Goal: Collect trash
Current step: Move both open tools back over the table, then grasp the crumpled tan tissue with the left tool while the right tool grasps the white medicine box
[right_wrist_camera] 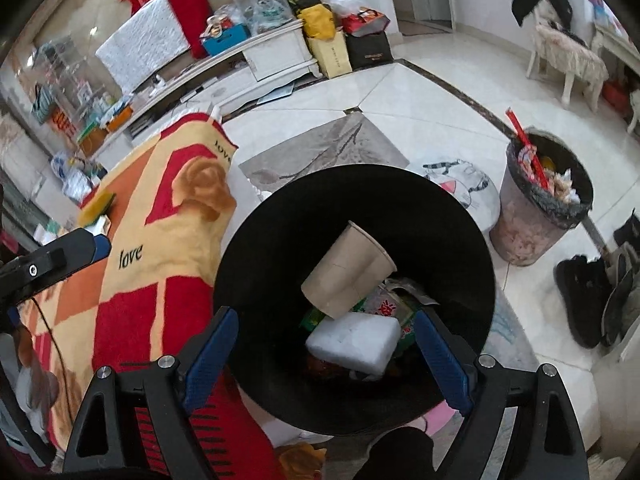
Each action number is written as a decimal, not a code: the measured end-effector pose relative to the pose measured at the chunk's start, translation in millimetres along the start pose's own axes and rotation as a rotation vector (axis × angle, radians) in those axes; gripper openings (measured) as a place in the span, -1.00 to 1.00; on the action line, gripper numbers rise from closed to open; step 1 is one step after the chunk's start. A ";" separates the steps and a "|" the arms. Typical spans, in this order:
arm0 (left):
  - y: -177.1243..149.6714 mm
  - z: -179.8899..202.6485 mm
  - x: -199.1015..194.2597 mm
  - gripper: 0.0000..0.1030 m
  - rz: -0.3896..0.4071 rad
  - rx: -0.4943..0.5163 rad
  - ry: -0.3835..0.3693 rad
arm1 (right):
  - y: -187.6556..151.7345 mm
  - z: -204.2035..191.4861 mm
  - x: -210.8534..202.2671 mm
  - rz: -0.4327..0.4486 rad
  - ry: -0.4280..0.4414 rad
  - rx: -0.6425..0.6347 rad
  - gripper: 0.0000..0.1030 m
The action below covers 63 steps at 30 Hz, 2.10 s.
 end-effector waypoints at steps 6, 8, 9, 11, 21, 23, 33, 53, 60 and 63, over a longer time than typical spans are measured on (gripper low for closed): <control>-9.2 -41.7 -17.0 0.21 0.035 -0.020 0.080 | 0.1 -26.4 5.2 0.005 -0.045 -0.067 0.70; -13.1 -56.8 -22.5 0.21 0.045 -0.034 0.108 | 0.4 -36.7 8.3 0.001 -0.045 -0.084 0.70; -15.7 -66.7 -25.7 0.21 0.049 -0.044 0.121 | 0.8 -41.4 9.5 0.001 -0.047 -0.093 0.70; -18.6 -87.0 -31.7 0.21 0.055 -0.067 0.154 | 2.1 -53.1 12.9 -0.001 -0.047 -0.113 0.70; -39.4 -174.6 -63.8 0.21 0.078 -0.160 0.293 | 10.5 -123.1 28.6 -0.003 -0.035 -0.238 0.70; -45.3 -191.7 -71.0 0.21 0.079 -0.178 0.317 | 12.2 -139.0 34.1 -0.005 -0.024 -0.262 0.70; -73.2 -286.6 -111.6 0.21 0.097 -0.306 0.416 | 4.6 -232.2 78.6 -0.074 0.079 -0.382 0.70; -41.7 -450.7 -149.3 0.34 0.179 -0.523 0.538 | 4.1 -362.7 152.5 -0.171 0.281 -0.484 0.70; -11.5 -483.8 -122.2 0.36 0.165 -0.511 0.578 | 1.6 -390.8 164.1 -0.194 0.316 -0.536 0.70; -6.7 -494.0 -112.3 0.36 0.156 -0.533 0.581 | 5.1 -395.6 169.8 -0.195 0.321 -0.542 0.70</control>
Point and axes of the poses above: each gripper's, at about its wrist camera, not at the fingertips, and x roughly the way its jaws point, z to its right, y to its top, the point moved 10 cm from there along x, roughly the way its jaws point, and after that the axes turned 12 degrees about y, right-handed, at the moved point
